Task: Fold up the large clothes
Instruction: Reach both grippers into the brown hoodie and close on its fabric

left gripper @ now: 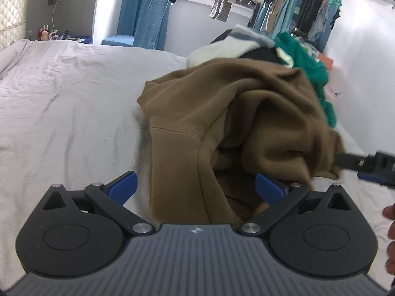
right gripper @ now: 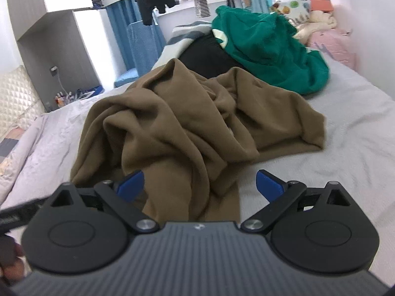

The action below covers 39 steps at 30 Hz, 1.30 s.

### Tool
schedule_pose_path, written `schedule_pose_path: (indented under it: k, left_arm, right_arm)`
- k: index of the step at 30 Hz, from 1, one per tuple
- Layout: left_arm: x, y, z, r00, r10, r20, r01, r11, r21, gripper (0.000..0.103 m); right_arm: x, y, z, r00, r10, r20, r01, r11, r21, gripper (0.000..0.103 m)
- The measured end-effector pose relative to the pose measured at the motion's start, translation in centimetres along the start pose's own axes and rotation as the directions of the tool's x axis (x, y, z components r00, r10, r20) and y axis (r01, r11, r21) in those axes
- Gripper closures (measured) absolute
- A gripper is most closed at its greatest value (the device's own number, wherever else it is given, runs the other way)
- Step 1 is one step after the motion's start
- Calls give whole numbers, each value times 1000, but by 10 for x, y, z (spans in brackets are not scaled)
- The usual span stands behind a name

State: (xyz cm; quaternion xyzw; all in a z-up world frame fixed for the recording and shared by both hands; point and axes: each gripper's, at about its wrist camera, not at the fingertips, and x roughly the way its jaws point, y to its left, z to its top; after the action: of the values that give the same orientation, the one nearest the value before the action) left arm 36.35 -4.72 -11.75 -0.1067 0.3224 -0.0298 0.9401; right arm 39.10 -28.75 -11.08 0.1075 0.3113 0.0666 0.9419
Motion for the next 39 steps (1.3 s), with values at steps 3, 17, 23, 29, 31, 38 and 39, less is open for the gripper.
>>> schedule_pose_path:
  k: [3, 17, 23, 29, 31, 38, 39]
  left_arm:
    - [36, 1, 1, 1000, 11, -21, -11, 1000, -1, 16]
    - [80, 38, -3, 1000, -12, -23, 9, 990, -142, 78]
    - [44, 52, 6, 999, -47, 6, 47, 975, -219, 83]
    - [-2, 69, 11, 997, -65, 35, 72, 958, -279, 83]
    - [-25, 79, 11, 997, -67, 45, 77, 954, -290, 83]
    - [-107, 127, 32, 992, -13, 122, 48, 957, -286, 84]
    - [-118, 137, 36, 992, -12, 127, 49, 956, -288, 84]
  right_arm:
    - [30, 1, 7, 1000, 15, -13, -15, 1000, -13, 9]
    - [105, 26, 5, 996, 37, -82, -50, 986, -160, 31]
    - [65, 29, 15, 1000, 6, -8, -7, 991, -137, 69]
    - [5, 60, 28, 996, 61, 59, -46, 972, -230, 71]
    - [-11, 68, 31, 994, 89, 65, -72, 970, -231, 72]
    - [-61, 105, 19, 980, 189, 64, -165, 949, -269, 73]
    - [-70, 112, 15, 975, 212, 63, -188, 944, -273, 73]
